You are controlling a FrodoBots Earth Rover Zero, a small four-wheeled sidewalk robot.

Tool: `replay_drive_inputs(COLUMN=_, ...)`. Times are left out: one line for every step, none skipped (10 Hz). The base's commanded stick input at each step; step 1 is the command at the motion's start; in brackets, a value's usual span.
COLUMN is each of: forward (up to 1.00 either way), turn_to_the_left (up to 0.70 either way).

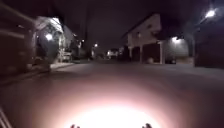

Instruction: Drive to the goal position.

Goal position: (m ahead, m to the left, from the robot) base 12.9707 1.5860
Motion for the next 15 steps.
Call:
replay_drive_inputs(forward=1.0, turn_to_the_left=0.0)
replay_drive_inputs(forward=1.0, turn_to_the_left=0.0)
replay_drive_inputs(forward=1.0, turn_to_the_left=0.0)
replay_drive_inputs(forward=1.0, turn_to_the_left=0.0)
replay_drive_inputs(forward=1.0, turn_to_the_left=0.0)
replay_drive_inputs(forward=1.0, turn_to_the_left=0.0)
replay_drive_inputs(forward=1.0, turn_to_the_left=0.0)
replay_drive_inputs(forward=1.0, turn_to_the_left=0.0)
replay_drive_inputs(forward=1.0, turn_to_the_left=0.0)
replay_drive_inputs(forward=1.0, turn_to_the_left=0.0)
replay_drive_inputs(forward=1.0, turn_to_the_left=0.0)
replay_drive_inputs(forward=1.0, turn_to_the_left=0.0)
replay_drive_inputs(forward=1.0, turn_to_the_left=0.0)
replay_drive_inputs(forward=1.0, turn_to_the_left=0.0)
replay_drive_inputs(forward=1.0, turn_to_the_left=0.0)
